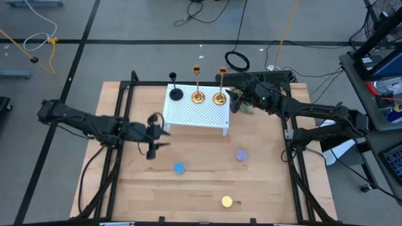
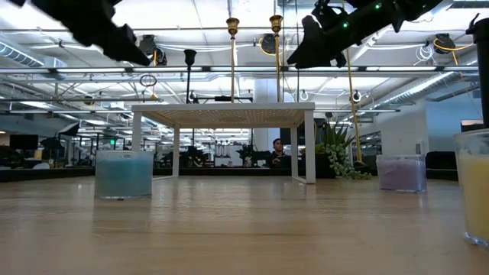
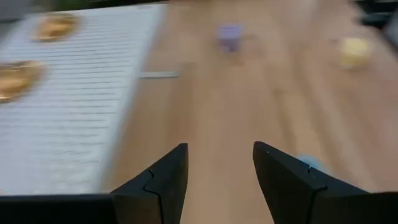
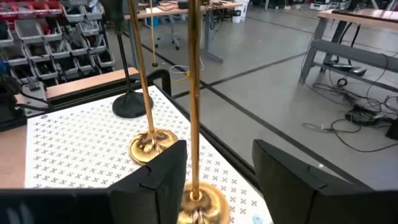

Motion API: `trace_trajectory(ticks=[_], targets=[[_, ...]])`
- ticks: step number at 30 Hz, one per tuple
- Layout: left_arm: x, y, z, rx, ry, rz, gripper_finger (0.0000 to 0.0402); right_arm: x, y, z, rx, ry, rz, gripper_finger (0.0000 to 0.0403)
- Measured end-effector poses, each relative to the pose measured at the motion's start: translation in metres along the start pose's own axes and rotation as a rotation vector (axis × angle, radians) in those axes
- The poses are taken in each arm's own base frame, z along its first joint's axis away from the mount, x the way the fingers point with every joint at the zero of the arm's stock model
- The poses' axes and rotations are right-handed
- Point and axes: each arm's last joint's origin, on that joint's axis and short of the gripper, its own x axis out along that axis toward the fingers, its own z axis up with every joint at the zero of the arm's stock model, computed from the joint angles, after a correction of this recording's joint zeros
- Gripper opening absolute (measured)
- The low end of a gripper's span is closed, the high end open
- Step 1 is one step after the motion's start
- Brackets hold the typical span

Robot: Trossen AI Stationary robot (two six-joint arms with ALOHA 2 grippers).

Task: Pick & Place candle stick holders
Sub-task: Put the blue candle on the shelf

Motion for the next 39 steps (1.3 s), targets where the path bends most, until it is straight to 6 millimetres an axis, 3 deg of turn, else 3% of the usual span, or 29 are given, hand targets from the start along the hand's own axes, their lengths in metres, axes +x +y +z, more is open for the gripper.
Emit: trace_trajectory(ticks=[3, 7, 17, 33, 39], targets=[[0.011, -0.013, -0.021, 0.012, -0.042, -0.103, 0.0189, -0.001, 0.003, 0.0, -0.002, -0.004, 0.014, 0.0183], [0.017, -0.023, -0.041, -0.096, -0.096, -0.156, 0.0189, -0.002, 0.008, 0.0, -0.006, -0.005, 0.034, 0.0183], [0.025, -0.024, -0.067, -0.416, 0.018, -0.149, 0.0189, -0.007, 0.022, -0.001, -0.019, -0.004, 0.09, 0.0183], [0.048, -0.032, -0.078, -0.514, 0.15, -0.156, 0.0189, -0.011, 0.034, -0.002, -0.023, -0.003, 0.137, 0.0183], [0.059, -0.036, -0.069, -0.507, 0.171, -0.148, 0.0189, -0.011, 0.034, -0.003, -0.004, -0.001, 0.136, 0.0183]])
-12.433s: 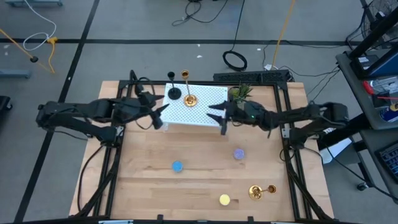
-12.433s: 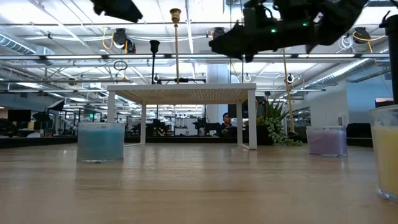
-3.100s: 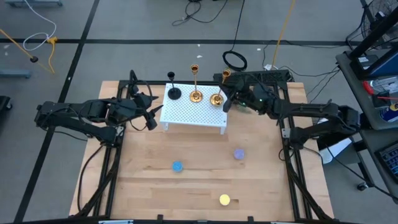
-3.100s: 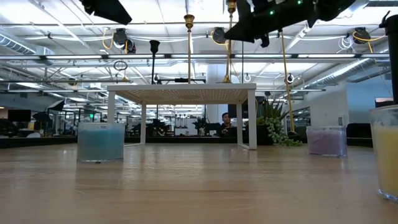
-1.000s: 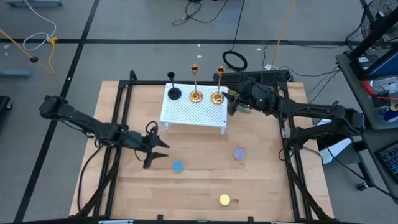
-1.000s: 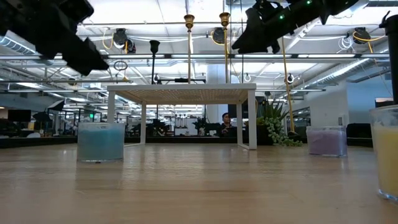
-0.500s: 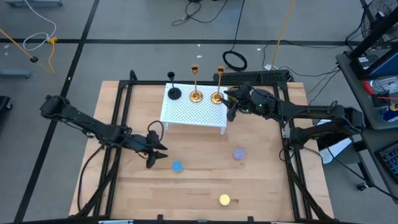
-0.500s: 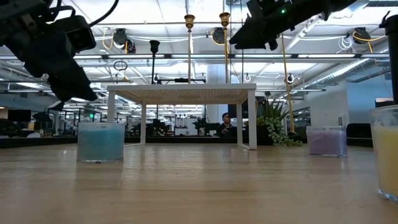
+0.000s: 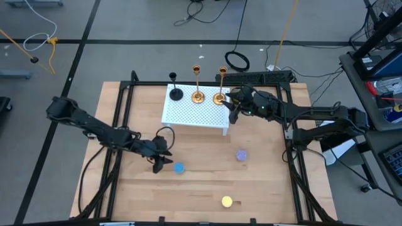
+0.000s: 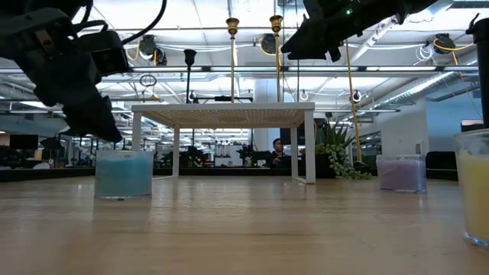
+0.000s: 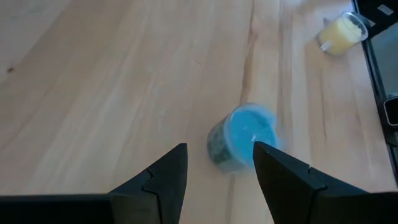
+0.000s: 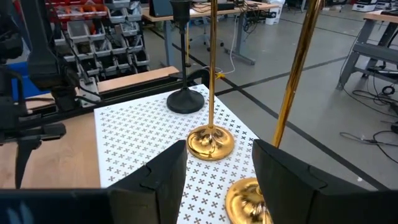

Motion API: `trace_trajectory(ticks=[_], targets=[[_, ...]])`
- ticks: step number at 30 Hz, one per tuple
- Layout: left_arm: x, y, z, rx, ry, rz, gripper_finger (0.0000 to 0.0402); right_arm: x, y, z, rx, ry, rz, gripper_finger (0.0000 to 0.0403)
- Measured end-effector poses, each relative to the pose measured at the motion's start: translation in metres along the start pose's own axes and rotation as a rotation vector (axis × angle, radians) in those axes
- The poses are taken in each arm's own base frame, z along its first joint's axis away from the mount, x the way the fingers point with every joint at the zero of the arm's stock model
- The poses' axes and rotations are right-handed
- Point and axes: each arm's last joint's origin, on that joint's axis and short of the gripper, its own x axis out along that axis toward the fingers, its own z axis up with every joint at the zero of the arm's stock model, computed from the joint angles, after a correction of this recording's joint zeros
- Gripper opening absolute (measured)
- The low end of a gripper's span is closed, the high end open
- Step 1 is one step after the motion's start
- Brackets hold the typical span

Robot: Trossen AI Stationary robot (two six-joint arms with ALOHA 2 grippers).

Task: Pick & Place candle stick holders
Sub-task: Put the blue candle on the shelf

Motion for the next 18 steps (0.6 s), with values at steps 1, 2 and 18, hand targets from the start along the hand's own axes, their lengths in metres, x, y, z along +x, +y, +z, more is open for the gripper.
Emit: trace_trajectory(ticks=[1, 2, 18], targets=[[0.001, -0.002, 0.002, 0.001, 0.0, 0.0, 0.0189, 0.0, 0.0, 0.0, 0.0, 0.0, 0.0, 0.0183], [0.003, -0.003, 0.003, 0.003, 0.002, 0.001, 0.0189, 0.0, 0.0, 0.0, 0.0, 0.0, 0.0, 0.0183], [0.029, -0.006, 0.003, 0.029, 0.096, 0.074, 0.0188, 0.0, 0.0, -0.001, -0.004, 0.012, -0.001, 0.0183]])
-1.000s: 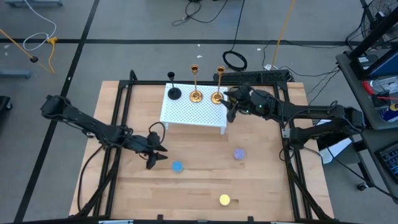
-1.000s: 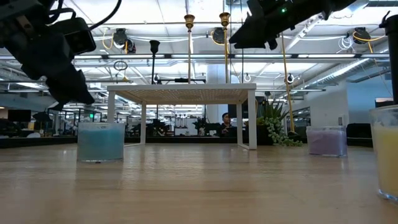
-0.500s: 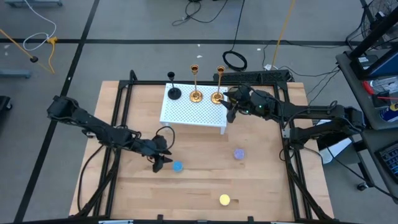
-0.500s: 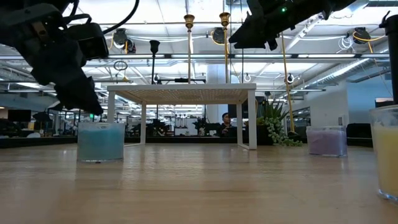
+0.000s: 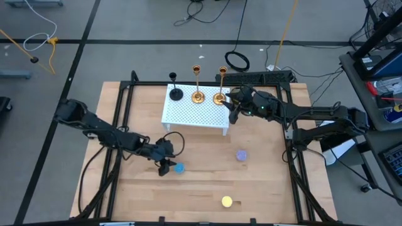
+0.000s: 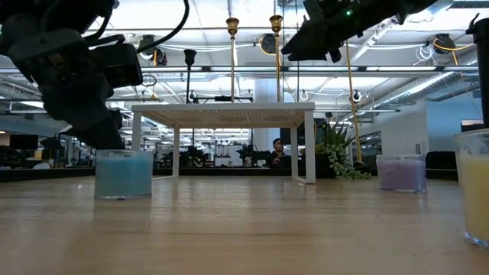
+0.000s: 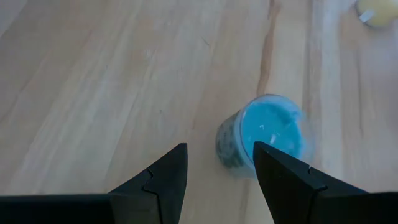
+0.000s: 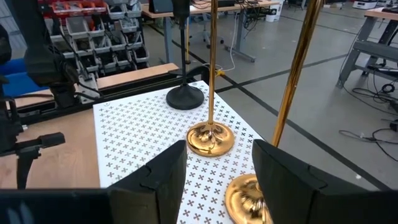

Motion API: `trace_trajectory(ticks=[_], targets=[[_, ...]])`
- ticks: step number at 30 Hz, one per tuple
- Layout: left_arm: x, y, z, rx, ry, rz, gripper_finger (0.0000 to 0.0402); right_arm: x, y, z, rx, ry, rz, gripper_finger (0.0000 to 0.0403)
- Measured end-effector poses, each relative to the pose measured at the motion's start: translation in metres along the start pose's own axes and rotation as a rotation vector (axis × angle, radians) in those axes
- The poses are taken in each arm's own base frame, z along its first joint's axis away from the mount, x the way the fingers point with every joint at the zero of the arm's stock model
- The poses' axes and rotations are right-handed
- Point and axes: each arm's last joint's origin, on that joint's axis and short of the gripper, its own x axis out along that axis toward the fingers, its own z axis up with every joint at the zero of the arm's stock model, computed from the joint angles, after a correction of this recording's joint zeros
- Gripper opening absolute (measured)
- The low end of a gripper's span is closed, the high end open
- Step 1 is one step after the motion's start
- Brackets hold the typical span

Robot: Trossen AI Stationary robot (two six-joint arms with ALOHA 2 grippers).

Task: Pick & Place candle stick holders
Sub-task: Put the blue candle on the shelf

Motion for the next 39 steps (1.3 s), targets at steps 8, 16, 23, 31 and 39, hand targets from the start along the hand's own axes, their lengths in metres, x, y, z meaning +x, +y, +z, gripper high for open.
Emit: trace_trajectory(ticks=[8, 16, 23, 31, 39], targets=[[0.001, 0.001, 0.0, -0.004, -0.008, 0.019, 0.0188, 0.0, 0.0, -0.002, -0.005, 0.017, -0.002, 0.0183], [0.001, 0.003, -0.003, -0.001, 0.027, 0.04, 0.0135, 0.0, 0.0, -0.002, -0.006, 0.021, -0.002, 0.0183], [0.002, 0.007, -0.002, -0.011, 0.04, 0.043, 0.0053, 0.0, 0.0, -0.002, -0.006, 0.021, -0.002, 0.0183], [0.0, 0.008, 0.003, -0.024, 0.015, 0.035, 0.0008, 0.0, 0.0, -0.002, -0.006, 0.021, -0.002, 0.0183], [-0.019, -0.014, 0.041, 0.092, -0.022, 0.063, 0.0003, 0.0, 0.0, -0.002, -0.007, 0.025, -0.002, 0.0183]])
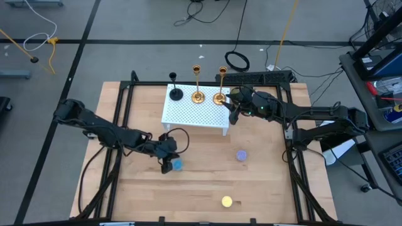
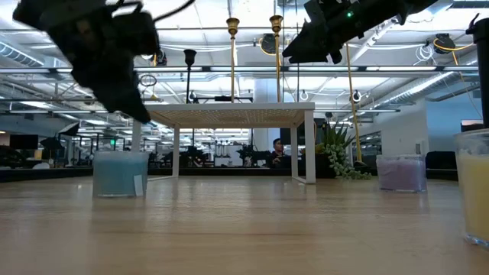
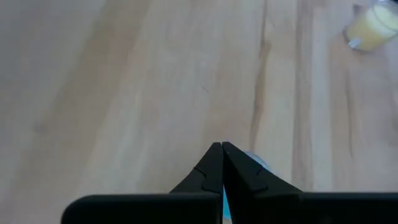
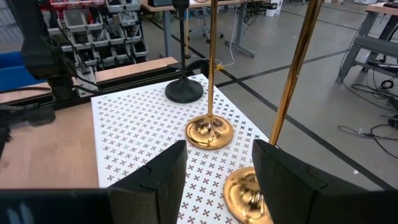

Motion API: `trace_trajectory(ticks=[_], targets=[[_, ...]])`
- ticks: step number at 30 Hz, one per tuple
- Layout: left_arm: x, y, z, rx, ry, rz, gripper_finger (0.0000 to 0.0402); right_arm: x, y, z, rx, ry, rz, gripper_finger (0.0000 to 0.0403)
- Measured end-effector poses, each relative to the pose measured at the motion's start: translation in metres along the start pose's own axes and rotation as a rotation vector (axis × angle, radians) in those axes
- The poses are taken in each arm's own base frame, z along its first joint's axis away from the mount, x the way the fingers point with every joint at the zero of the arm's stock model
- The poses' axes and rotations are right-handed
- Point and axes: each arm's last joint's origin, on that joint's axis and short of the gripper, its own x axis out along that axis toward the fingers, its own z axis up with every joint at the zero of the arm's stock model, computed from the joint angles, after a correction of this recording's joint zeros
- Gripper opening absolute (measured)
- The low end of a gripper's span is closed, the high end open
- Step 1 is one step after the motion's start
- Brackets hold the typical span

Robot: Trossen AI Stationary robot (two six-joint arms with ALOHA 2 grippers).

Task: Pick & Place candle stick holders
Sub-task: Put the blue candle on the shelf

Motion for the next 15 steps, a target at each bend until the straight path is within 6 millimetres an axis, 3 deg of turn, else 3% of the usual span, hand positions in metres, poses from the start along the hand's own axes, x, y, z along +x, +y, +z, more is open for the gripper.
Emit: trace_trajectory(ticks=[7, 10, 15], targets=[[-0.011, -0.005, 0.013, 0.102, 0.082, 0.032, 0.0007, 0.002, -0.001, -0.018, -0.013, 0.045, -0.005, 0.0183], [-0.011, -0.006, 0.012, 0.123, 0.106, 0.004, 0.0031, 0.002, -0.002, -0.027, -0.018, 0.064, -0.006, 0.0183], [0.001, -0.002, 0.007, 0.122, 0.161, 0.032, 0.0089, 0.003, -0.002, -0.025, 0.026, -0.024, 0.003, 0.0183]])
